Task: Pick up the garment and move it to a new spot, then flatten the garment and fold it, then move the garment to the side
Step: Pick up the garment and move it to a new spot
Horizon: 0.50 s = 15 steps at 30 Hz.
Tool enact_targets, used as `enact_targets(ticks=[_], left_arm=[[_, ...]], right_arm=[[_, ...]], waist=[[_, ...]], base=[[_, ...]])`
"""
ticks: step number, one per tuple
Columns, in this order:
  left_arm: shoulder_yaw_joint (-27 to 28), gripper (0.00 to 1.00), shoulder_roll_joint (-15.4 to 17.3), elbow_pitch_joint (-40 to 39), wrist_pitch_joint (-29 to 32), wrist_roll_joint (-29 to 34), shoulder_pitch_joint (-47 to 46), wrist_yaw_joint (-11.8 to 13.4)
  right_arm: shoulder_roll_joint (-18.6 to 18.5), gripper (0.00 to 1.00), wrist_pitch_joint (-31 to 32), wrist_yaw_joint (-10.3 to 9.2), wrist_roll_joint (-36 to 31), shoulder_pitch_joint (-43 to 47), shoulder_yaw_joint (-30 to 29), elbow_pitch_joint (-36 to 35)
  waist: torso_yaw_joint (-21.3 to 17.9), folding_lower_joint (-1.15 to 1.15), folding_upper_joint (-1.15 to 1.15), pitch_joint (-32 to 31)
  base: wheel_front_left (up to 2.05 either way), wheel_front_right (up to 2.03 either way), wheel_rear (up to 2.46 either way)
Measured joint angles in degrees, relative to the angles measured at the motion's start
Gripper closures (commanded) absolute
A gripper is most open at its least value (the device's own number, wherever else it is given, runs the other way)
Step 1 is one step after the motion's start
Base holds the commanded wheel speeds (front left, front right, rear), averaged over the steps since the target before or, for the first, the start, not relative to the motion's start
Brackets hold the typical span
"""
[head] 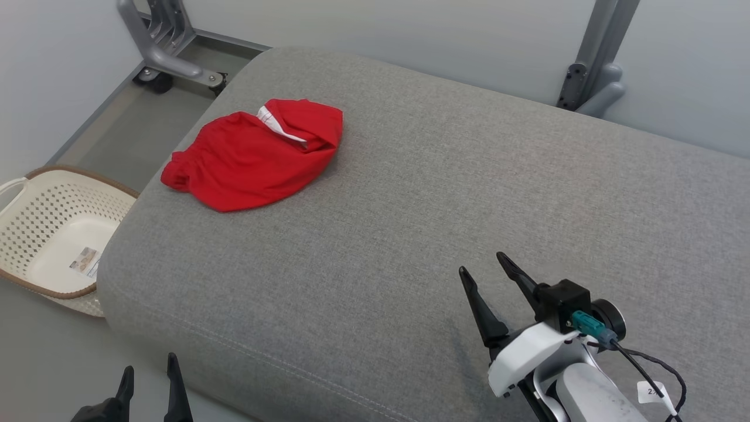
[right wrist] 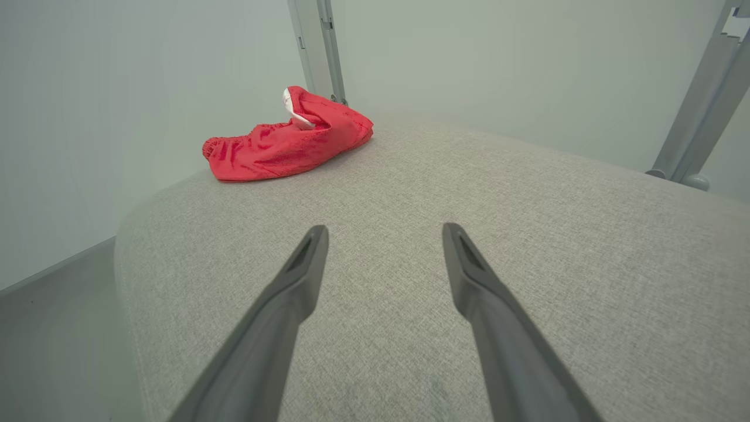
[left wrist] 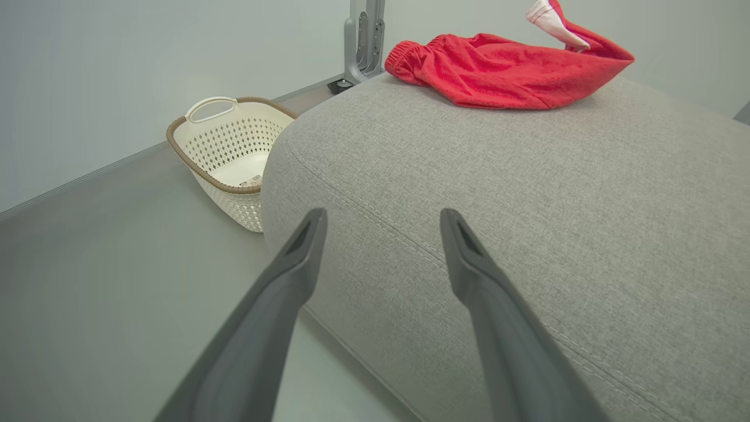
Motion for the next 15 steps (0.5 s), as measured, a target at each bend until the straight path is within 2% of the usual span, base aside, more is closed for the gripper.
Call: enact_targets(ticks=[5, 9, 15], left_arm=[[0.07, 0.0, 0.0, -0.05, 0.0, -2.29, -0.01, -0.19], [-1.03, 0.0, 0.0, 1.35, 0.0, -5.61, -1.31, -2.05], [-1.26, 0.0, 0.01, 5.8, 0.0, -6.33, -9.29, -3.59]], right_arm=[[-0.93, 0.0, 0.01, 0.0, 0.51, -0.08, 1.11, 0.43], [-2.15, 0.0, 0.0, 0.0, 0.55, -1.03, 1.24, 0.24], [-3.91, 0.0, 0.0, 0.0, 0.46, -3.27, 1.53, -1.52]], waist=[[1.31, 0.0, 0.0, 0.77], [0.83, 0.0, 0.0, 2.05], [-1.19, 0.0, 0.0, 5.55]], base=[[0.0, 0.0, 0.0], [0.0, 0.0, 0.0], [0.0, 0.0, 0.0]])
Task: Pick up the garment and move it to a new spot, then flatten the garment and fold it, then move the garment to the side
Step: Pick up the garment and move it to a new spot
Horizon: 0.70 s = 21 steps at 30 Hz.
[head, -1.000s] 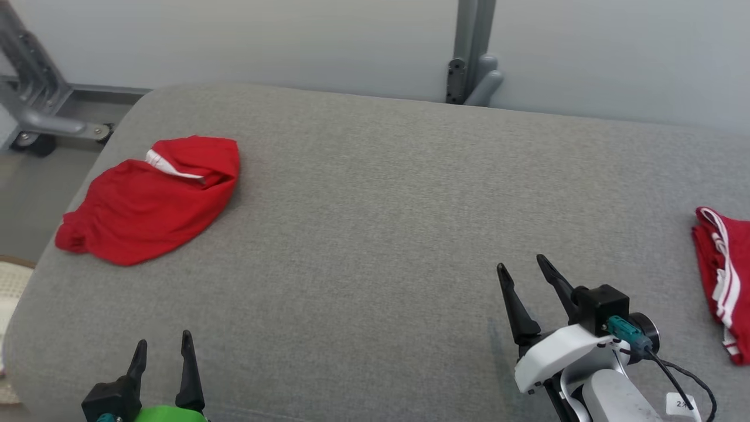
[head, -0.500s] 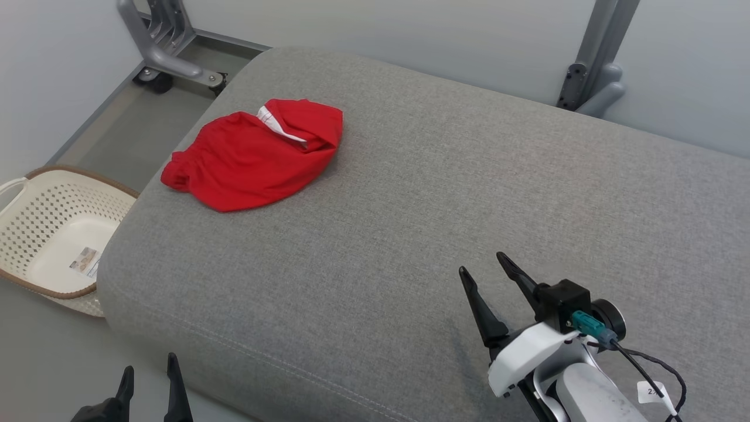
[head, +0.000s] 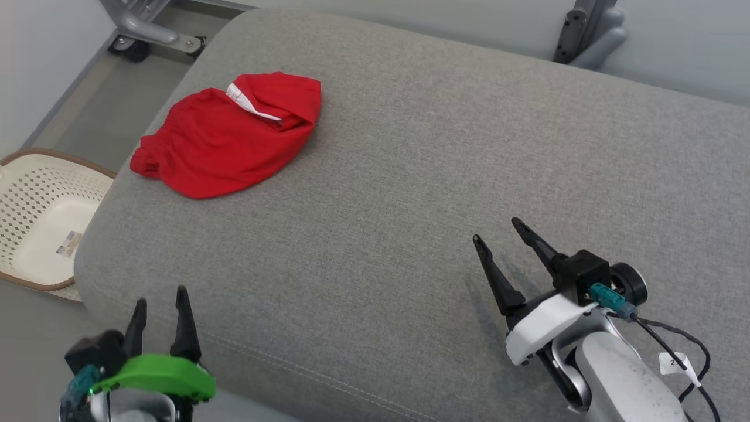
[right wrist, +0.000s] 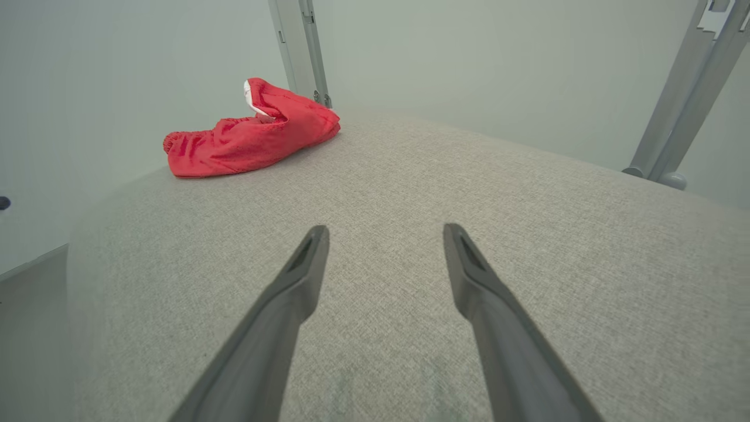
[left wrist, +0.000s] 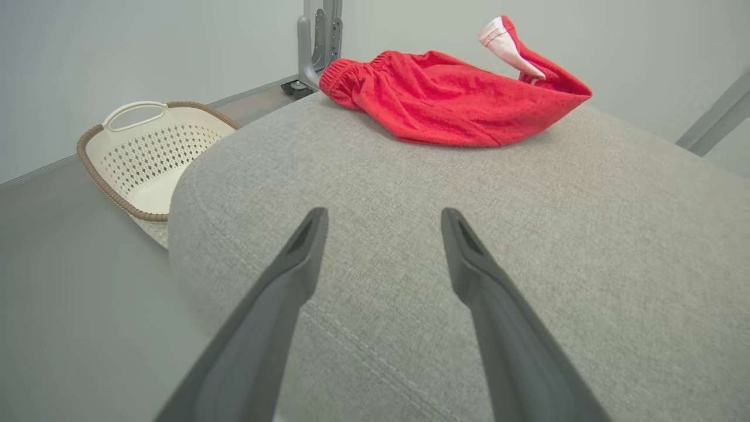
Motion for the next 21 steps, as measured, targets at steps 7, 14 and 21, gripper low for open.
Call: enact_targets(ticks=[7, 14, 21], left_arm=[[-4.36, 0.0, 7.53, 12.17, 0.0, -3.57, -23.03, -0.79], [-11.49, 0.0, 14.21, 23.01, 0.45, -11.52, -34.02, -0.81], [-12.07, 0.0, 14.66, 32.77, 2.63, -15.8, -39.5, -0.85]], right_arm=[[-4.52, 0.0, 0.0, 0.0, -0.73, -4.31, 0.74, -4.35], [-5.91, 0.0, 0.01, 0.0, -1.62, -6.07, -0.14, -8.77], [-6.32, 0.0, 0.43, 0.0, -2.56, -6.28, -1.41, -12.02]], waist=[[-4.47, 0.01, 0.0, 9.08], [-8.59, 0.01, 0.0, 15.21], [-11.79, 0.01, 0.0, 19.8]], base=[[0.0, 0.0, 0.0], [0.0, 0.0, 0.0], [0.0, 0.0, 0.0]])
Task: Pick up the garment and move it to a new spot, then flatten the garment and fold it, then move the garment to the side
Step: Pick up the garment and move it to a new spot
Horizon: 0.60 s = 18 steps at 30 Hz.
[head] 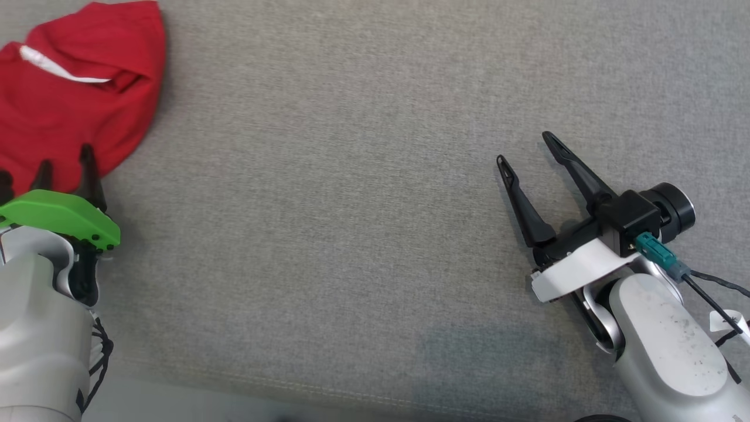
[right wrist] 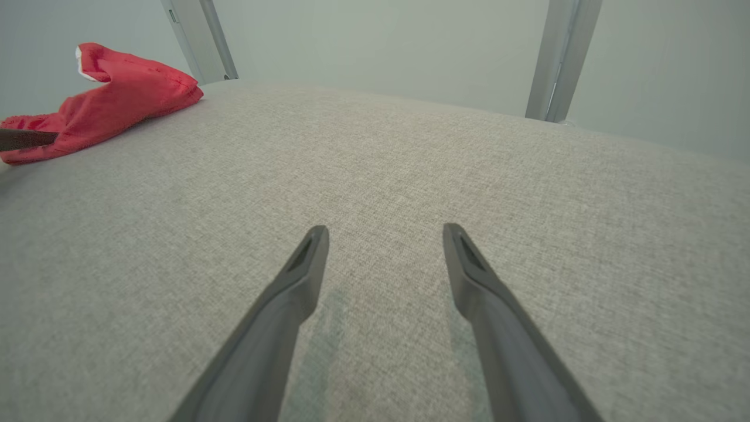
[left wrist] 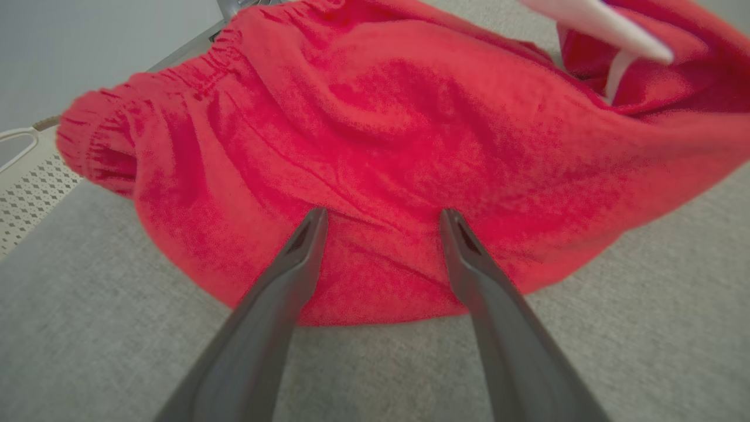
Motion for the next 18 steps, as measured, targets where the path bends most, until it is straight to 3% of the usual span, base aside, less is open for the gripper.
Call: enact_targets(ticks=[6, 7, 13, 18], left_arm=[[0.64, 0.0, 0.25, 5.98, 0.13, -0.88, -3.59, 0.46], [0.49, 1.0, 0.48, 6.51, 0.01, -0.86, -4.04, 0.47], [-1.24, 1.0, 0.44, 5.23, -2.4, 0.23, -4.0, 0.49], [-3.34, 1.0, -1.3, -3.13, -2.61, 1.52, -1.23, 0.25]], right_arm=[[0.58, 0.0, 0.15, 0.0, -0.52, -0.71, -0.53, -1.86], [0.7, 0.0, 0.14, 0.0, -0.57, -0.83, -0.63, -2.0], [2.27, 0.0, -0.1, 0.0, -0.29, -1.01, -0.93, -0.82], [3.97, 0.0, -0.22, 0.0, 0.51, -0.83, -1.0, 0.85]], waist=[[-2.56, -0.01, 0.0, 2.57], [-2.94, -0.01, 0.0, 2.83], [-4.52, -0.01, 0.0, 2.44], [-4.99, -0.01, 0.0, 0.46]], base=[[0.0, 0.0, 0.0], [0.0, 0.0, 0.0], [0.0, 0.0, 0.0], [0.0, 0.0, 0.0]])
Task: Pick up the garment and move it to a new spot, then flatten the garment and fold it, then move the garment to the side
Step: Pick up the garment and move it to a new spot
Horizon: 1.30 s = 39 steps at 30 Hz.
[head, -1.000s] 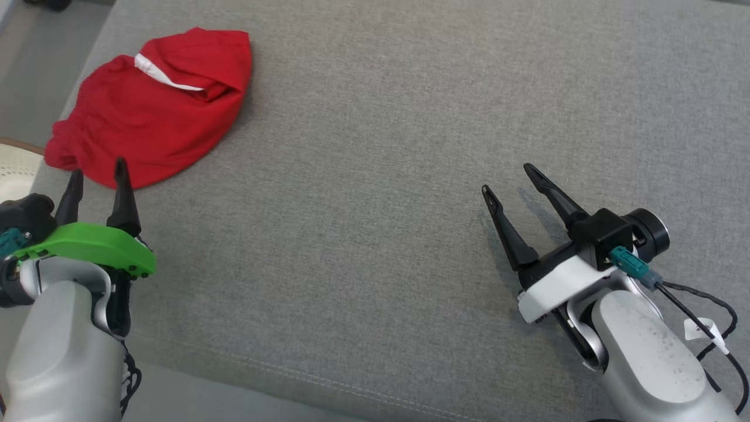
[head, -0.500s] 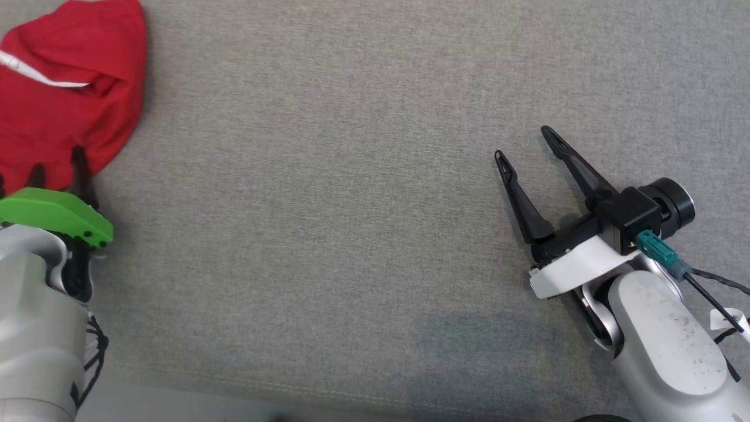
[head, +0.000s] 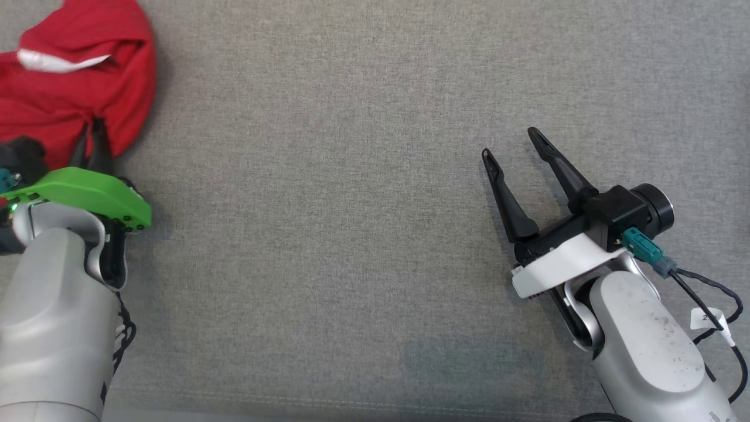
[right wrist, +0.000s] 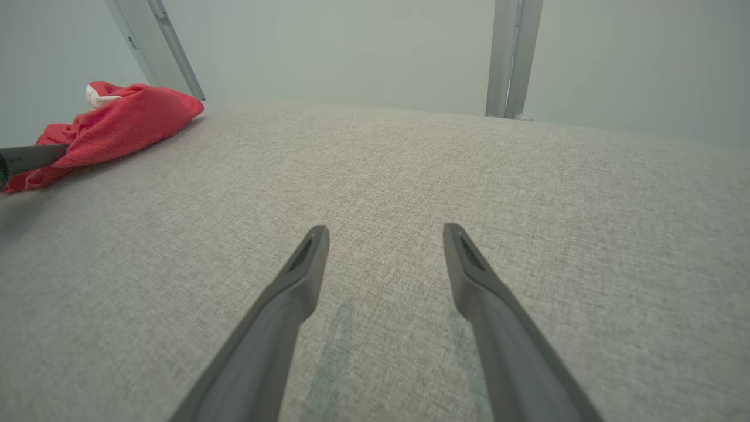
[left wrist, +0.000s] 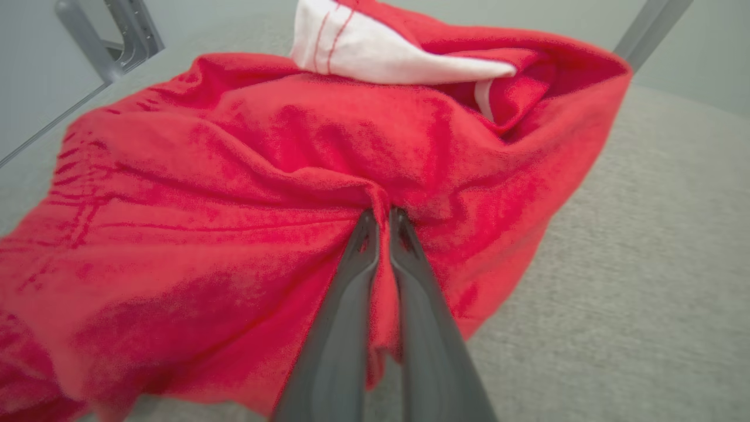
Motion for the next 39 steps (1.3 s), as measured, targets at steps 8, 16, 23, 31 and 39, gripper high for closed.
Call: enact_targets(ticks=[8, 16, 23, 31, 39], left_arm=[[-9.81, 1.0, -4.17, -21.97, 0.0, 4.59, 8.22, -0.12], [-23.57, 1.0, -7.23, -29.7, 0.0, 3.8, 11.03, -0.24], [-32.75, 1.0, -9.5, -32.3, 0.0, 2.72, 15.39, -0.24], [-24.73, 0.0, -8.75, -29.22, -0.01, 6.99, 22.85, -0.25], [-4.76, 0.0, -9.34, -34.97, -0.01, 13.94, 34.54, 1.36]], right_arm=[[2.98, 0.0, -0.2, 0.0, 1.69, 1.05, -0.6, 0.67], [4.59, 0.0, -0.2, 0.0, 2.7, 2.85, -2.43, 1.34], [5.54, 0.0, -0.2, 0.0, 3.49, 4.81, -3.69, 2.33], [6.35, 0.0, -0.2, 0.0, 4.08, 6.03, -4.0, 3.26], [6.73, 0.0, -0.2, 0.0, 5.13, 8.56, -5.52, 3.41]], waist=[[-2.3, 0.0, 0.0, -4.14], [-7.78, 0.0, 0.0, -6.73], [-12.86, -0.01, 0.0, -9.29], [-15.83, -0.01, 0.0, -13.62], [-16.01, -0.01, 0.0, -18.73]], base=[[0.0, 0.0, 0.0], [0.0, 0.0, 0.0], [0.0, 0.0, 0.0], [0.0, 0.0, 0.0], [0.0, 0.0, 0.0]])
